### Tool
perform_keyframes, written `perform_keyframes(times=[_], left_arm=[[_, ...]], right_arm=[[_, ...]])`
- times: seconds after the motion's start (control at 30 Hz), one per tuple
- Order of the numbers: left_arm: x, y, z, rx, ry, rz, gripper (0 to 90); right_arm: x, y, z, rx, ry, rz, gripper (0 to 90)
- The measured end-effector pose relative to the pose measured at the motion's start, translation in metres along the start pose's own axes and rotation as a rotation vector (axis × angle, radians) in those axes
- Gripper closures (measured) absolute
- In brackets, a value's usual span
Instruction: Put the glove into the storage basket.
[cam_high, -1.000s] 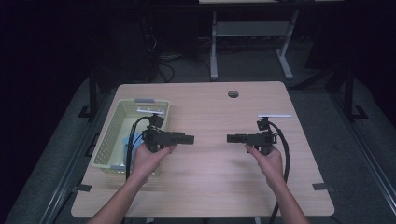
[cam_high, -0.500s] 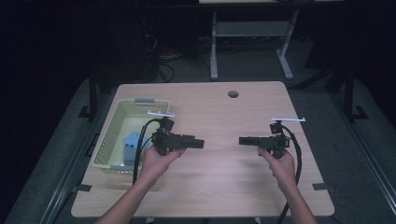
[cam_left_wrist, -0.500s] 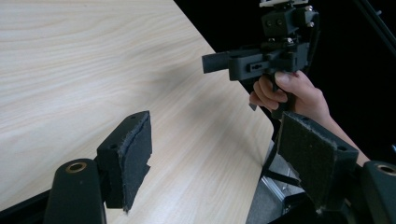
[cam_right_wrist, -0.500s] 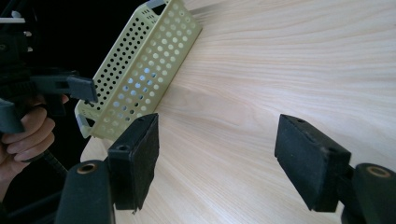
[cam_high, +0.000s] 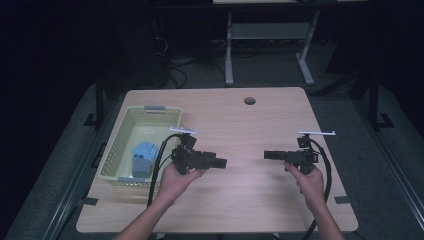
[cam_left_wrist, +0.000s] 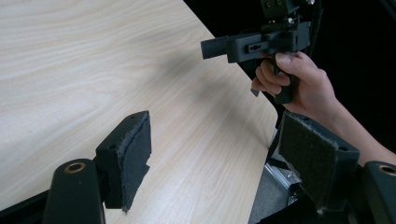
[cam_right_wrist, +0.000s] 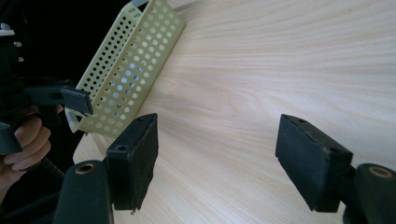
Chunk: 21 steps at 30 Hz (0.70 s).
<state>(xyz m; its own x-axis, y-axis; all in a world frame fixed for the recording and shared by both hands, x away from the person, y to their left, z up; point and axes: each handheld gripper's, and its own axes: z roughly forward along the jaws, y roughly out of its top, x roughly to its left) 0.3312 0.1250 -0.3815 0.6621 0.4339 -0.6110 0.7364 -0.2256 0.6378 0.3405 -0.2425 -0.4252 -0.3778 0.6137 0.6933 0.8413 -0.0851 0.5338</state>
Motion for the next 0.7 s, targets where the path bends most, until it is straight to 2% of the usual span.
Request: perform_keyframes(times=[0.27, 0.43, 0.7], left_arm=[[-0.001, -0.006, 0.009, -0.001, -0.009, -0.003, 25.2], [-0.002, -0.012, 0.015, 0.0, -0.016, 0.009, 25.2], [-0.003, -0.025, 0.027, 0.023, -0.022, 0.015, 25.2]], right_arm=[[-0.01, -0.008, -0.004, -0.002, -0.004, 0.016, 29.0], [-0.018, -0.015, -0.009, -0.01, -0.008, 0.024, 28.8], [-0.025, -0.023, -0.017, -0.018, -0.018, 0.028, 28.8]])
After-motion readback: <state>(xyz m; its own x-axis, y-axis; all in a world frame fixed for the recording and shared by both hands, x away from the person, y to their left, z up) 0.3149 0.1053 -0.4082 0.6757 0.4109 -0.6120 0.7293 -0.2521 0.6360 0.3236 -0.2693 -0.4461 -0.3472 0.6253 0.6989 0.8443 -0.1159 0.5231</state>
